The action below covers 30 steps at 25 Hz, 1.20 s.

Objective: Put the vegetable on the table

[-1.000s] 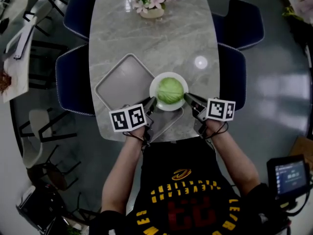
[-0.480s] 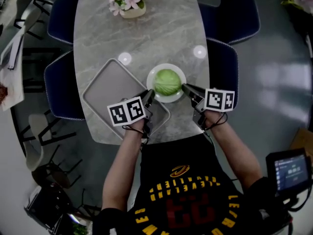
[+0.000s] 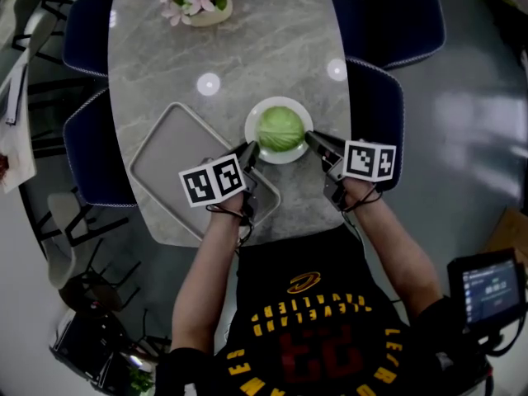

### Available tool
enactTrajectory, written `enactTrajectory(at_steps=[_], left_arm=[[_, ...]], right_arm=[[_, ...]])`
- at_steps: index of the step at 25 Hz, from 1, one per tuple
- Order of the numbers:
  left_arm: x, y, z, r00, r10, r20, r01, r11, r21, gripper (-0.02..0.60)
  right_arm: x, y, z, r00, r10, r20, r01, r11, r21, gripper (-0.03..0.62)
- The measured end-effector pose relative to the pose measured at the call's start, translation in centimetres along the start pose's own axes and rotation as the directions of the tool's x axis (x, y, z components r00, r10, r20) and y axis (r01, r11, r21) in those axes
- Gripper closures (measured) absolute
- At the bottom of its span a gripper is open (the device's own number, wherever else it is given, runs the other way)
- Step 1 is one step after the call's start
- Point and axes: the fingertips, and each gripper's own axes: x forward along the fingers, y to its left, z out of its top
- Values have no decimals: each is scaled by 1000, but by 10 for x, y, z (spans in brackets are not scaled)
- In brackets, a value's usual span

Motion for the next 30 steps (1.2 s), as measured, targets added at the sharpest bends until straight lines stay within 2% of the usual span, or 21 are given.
enactTrajectory(at_steps=[9,30], left_arm=[[19,13,8,999,36,-32,-36,999,-17,529],[45,4,17,989,73,-128,-66,996,56,529]], right_arm=[[19,-14,8,999,-22,-35,21,1000,-10,556],[20,-38,16,997,-69,-33,69,998,5,556]])
